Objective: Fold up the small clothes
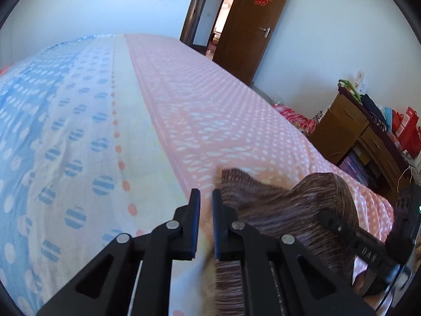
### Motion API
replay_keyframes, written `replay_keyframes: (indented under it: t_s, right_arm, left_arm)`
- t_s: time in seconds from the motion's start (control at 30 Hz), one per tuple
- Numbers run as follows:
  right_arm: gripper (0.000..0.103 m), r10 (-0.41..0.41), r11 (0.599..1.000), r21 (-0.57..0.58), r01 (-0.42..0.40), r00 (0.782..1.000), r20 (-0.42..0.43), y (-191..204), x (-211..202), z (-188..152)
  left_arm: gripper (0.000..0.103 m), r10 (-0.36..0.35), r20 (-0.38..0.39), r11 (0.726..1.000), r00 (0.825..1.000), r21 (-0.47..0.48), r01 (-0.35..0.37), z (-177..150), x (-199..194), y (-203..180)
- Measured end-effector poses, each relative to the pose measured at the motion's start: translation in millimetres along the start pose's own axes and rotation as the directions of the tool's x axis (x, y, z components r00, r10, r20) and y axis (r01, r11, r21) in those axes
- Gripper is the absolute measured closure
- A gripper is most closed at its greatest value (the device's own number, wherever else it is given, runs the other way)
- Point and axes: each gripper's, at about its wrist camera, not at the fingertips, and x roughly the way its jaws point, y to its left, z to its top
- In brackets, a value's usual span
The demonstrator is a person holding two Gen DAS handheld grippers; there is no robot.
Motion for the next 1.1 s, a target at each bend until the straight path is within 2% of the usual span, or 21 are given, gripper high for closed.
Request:
replay_keyframes:
  t_s: [0.03, 0.07, 0.1, 0.13, 0.17, 0.23, 0.3, 0.33, 0.4, 0.47, 0.53, 0.63, 0.67, 0.7, 0.73, 0.77, 0.83, 0.87, 0.9, 0.97, 1.1]
  right_arm:
    - [0.078, 0.013, 1.000, 0.027, -0.013, 1.000, -0.024, -10, 4, -1]
    - [0.073, 0.025, 0.998, 0.053, -0.023, 0.999, -0.040, -18, 5, -2]
    - [0.066, 0.024, 0.997, 0.078, -0.021, 0.999, -0.043, -26, 2, -2]
    - [0.065, 0.010, 0.995, 0.104, -0.006, 0.999, -0.035, -34, -7, -3]
    - [0.064, 0.000, 0.992, 0.127, 0.003, 1.000, -0.017, -40, -19, -5]
    - [0.062, 0.028, 0.986, 0.165, -0.030, 0.999, 0.014, -52, -48, -13]
    - [0.043, 0.078, 0.979, 0.185, -0.080, 0.997, 0.020, -58, -73, -30]
    - [0.040, 0.090, 0.978, 0.186, -0.092, 0.996, 0.019, -59, -86, -41]
    - [0.040, 0.108, 0.979, 0.173, -0.106, 0.994, 0.000, -55, -101, -64]
    - [0.040, 0.118, 0.985, 0.136, -0.109, 0.991, -0.063, -47, -104, -88]
    - [0.039, 0.106, 0.992, 0.077, -0.098, 0.989, -0.103, -36, -102, -108]
    - [0.040, 0.093, 0.996, 0.009, -0.093, 0.992, -0.089, -19, -103, -123]
    - [0.055, 0.089, 0.996, 0.006, -0.089, 0.992, -0.090, -17, -104, -124]
    - [0.084, 0.080, 0.997, -0.008, -0.081, 0.992, -0.096, -12, -104, -127]
    - [0.084, 0.084, 0.996, -0.013, -0.086, 0.987, -0.138, -9, -99, -130]
    - [0.086, 0.084, 0.996, -0.010, -0.086, 0.989, -0.124, -10, -103, -131]
    - [0.088, 0.076, 0.997, -0.011, -0.078, 0.986, -0.146, -5, -105, -131]
    - [0.089, 0.092, 0.996, 0.008, -0.092, 0.985, -0.148, -4, -109, -130]
    - [0.089, 0.129, 0.991, 0.044, -0.124, 0.981, -0.144, -8, -113, -128]
    - [0.089, 0.203, 0.976, 0.111, -0.188, 0.969, -0.140, -9, -128, -123]
    - [0.089, 0.210, 0.974, 0.128, -0.186, 0.955, -0.208, -14, -136, -130]
  left_arm:
    - [0.079, -0.008, -0.016, 1.000, 1.000, -0.015, 0.008, -6, 1, 5]
    - [0.056, -0.043, -0.040, 0.998, 0.998, -0.044, 0.041, -13, 1, 8]
    - [0.043, -0.093, -0.062, 0.993, 0.994, -0.081, 0.087, -18, 1, 12]
    - [0.025, -0.147, -0.077, 0.983, 0.986, -0.119, 0.138, -26, 1, 16]
    - [0.020, -0.189, -0.083, 0.974, 0.978, -0.145, 0.176, -35, -1, 18]
    - [0.020, -0.257, -0.109, 0.957, 0.960, -0.167, 0.237, -52, -7, 20]
    - [0.020, -0.292, -0.134, 0.948, 0.947, -0.170, 0.269, -70, -13, 19]
    - [0.020, -0.315, -0.150, 0.942, 0.937, -0.169, 0.289, -81, -17, 16]
    - [0.020, -0.366, -0.164, 0.925, 0.916, -0.172, 0.339, -96, -26, 12]
    - [0.017, -0.392, -0.185, 0.917, 0.901, -0.155, 0.367, -112, -36, 2]
    - [0.014, -0.390, -0.185, 0.920, 0.902, -0.123, 0.372, -121, -41, -5]
    - [0.017, -0.373, -0.177, 0.928, 0.911, -0.094, 0.361, -132, -49, -13]
    - [0.023, -0.375, -0.180, 0.927, 0.910, -0.101, 0.362, -131, -49, -12]
    - [0.027, -0.373, -0.184, 0.927, 0.909, -0.110, 0.358, -131, -48, -13]
    - [0.038, -0.372, -0.192, 0.927, 0.908, -0.117, 0.355, -129, -48, -14]
    - [0.056, -0.372, -0.202, 0.928, 0.906, -0.119, 0.354, -130, -47, -16]
    - [0.072, -0.371, -0.215, 0.927, 0.904, -0.138, 0.348, -122, -45, -15]
    - [0.079, -0.390, -0.219, 0.918, 0.894, -0.162, 0.361, -117, -44, -7]
    - [0.079, -0.428, -0.222, 0.899, 0.876, -0.203, 0.388, -115, -50, -1]
    - [0.079, -0.445, -0.229, 0.890, 0.866, -0.220, 0.399, -114, -56, 3]
    - [0.079, -0.379, -0.291, 0.924, 0.878, -0.171, 0.342, -125, -59, 2]
